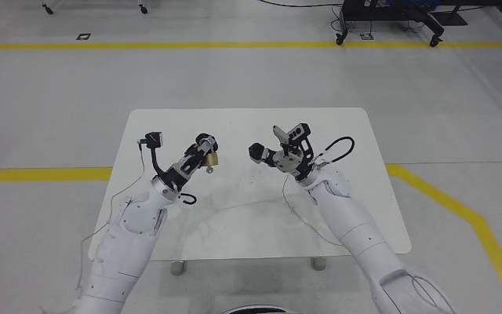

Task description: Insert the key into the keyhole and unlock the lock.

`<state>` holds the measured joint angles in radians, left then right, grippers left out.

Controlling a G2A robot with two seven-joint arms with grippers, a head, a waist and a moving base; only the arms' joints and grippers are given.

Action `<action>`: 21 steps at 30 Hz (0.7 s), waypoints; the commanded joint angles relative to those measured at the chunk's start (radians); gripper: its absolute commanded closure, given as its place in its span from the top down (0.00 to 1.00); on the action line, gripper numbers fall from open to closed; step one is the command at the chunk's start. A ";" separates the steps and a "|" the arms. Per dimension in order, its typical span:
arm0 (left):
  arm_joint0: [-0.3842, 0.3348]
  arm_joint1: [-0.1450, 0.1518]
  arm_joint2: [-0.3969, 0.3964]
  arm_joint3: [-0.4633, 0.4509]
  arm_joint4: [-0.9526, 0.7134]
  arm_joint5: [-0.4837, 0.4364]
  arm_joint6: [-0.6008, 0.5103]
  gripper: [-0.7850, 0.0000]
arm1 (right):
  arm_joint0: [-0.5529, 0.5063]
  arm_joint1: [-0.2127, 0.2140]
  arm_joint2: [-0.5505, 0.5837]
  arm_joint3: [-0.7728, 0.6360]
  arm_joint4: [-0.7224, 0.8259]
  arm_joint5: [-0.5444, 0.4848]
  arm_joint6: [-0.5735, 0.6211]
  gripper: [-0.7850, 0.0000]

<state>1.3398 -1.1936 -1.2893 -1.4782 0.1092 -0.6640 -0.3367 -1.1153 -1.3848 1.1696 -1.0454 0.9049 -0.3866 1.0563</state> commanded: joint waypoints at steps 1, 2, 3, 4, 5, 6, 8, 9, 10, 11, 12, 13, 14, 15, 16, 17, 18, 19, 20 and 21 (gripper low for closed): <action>-0.009 0.000 0.014 0.013 0.071 0.039 -0.010 0.00 | -0.024 0.011 0.037 -0.034 -0.044 -0.023 -0.029 1.00; -0.016 -0.001 0.024 0.019 0.114 0.059 -0.017 0.00 | -0.024 0.011 0.037 -0.034 -0.044 -0.023 -0.029 1.00; -0.022 -0.001 0.034 0.024 0.169 0.077 -0.016 0.00 | -0.024 0.011 0.037 -0.034 -0.044 -0.023 -0.029 1.00; -0.026 -0.002 0.049 0.033 0.219 0.103 -0.017 0.00 | -0.024 0.011 0.037 -0.034 -0.044 -0.023 -0.029 1.00; -0.032 -0.004 0.065 0.040 0.257 0.128 -0.017 0.00 | -0.024 0.011 0.037 -0.034 -0.044 -0.023 -0.029 1.00; -0.038 -0.006 0.080 0.046 0.294 0.151 -0.015 0.00 | -0.024 0.011 0.037 -0.034 -0.044 -0.023 -0.029 1.00; -0.050 -0.011 0.113 0.061 0.344 0.198 -0.024 0.00 | -0.024 0.011 0.037 -0.034 -0.044 -0.023 -0.029 1.00; -0.056 -0.013 0.126 0.068 0.365 0.217 -0.033 0.00 | -0.024 0.011 0.037 -0.034 -0.044 -0.023 -0.029 1.00; -0.063 -0.014 0.139 0.073 0.385 0.233 -0.045 0.00 | -0.024 0.011 0.037 -0.034 -0.044 -0.023 -0.029 1.00; -0.069 -0.015 0.150 0.079 0.402 0.247 -0.057 0.00 | -0.024 0.011 0.037 -0.034 -0.044 -0.023 -0.029 1.00; -0.074 -0.016 0.156 0.084 0.419 0.262 -0.061 0.00 | -0.024 0.011 0.037 -0.034 -0.044 -0.023 -0.029 1.00; -0.078 -0.017 0.163 0.088 0.438 0.272 -0.062 0.00 | -0.024 0.011 0.037 -0.034 -0.044 -0.023 -0.029 1.00; -0.081 -0.017 0.167 0.092 0.456 0.282 -0.057 0.00 | -0.024 0.011 0.037 -0.034 -0.044 -0.023 -0.029 1.00; -0.083 -0.018 0.171 0.097 0.472 0.294 -0.052 0.00 | -0.024 0.011 0.037 -0.034 -0.044 -0.023 -0.029 1.00; -0.085 -0.018 0.175 0.100 0.488 0.305 -0.049 0.14 | -0.024 0.011 0.037 -0.034 -0.044 -0.023 -0.029 1.00; -0.087 -0.019 0.179 0.102 0.502 0.314 -0.046 0.24 | -0.024 0.011 0.037 -0.034 -0.044 -0.023 -0.029 1.00; -0.088 -0.020 0.182 0.106 0.513 0.324 -0.045 0.27 | -0.024 0.011 0.037 -0.034 -0.044 -0.023 -0.029 1.00; -0.090 -0.020 0.186 0.109 0.523 0.332 -0.047 0.32 | -0.024 0.011 0.037 -0.034 -0.044 -0.023 -0.029 1.00; -0.092 -0.020 0.191 0.112 0.535 0.338 -0.052 0.42 | -0.024 0.011 0.037 -0.034 -0.044 -0.023 -0.029 1.00; -0.093 -0.021 0.194 0.115 0.541 0.345 -0.058 0.49 | -0.024 0.011 0.037 -0.034 -0.044 -0.023 -0.029 1.00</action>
<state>1.2481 -1.2138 -1.0991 -1.3663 0.6422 -0.3263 -0.3876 -1.1393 -1.3740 1.2062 -1.0798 0.8606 -0.4097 1.0268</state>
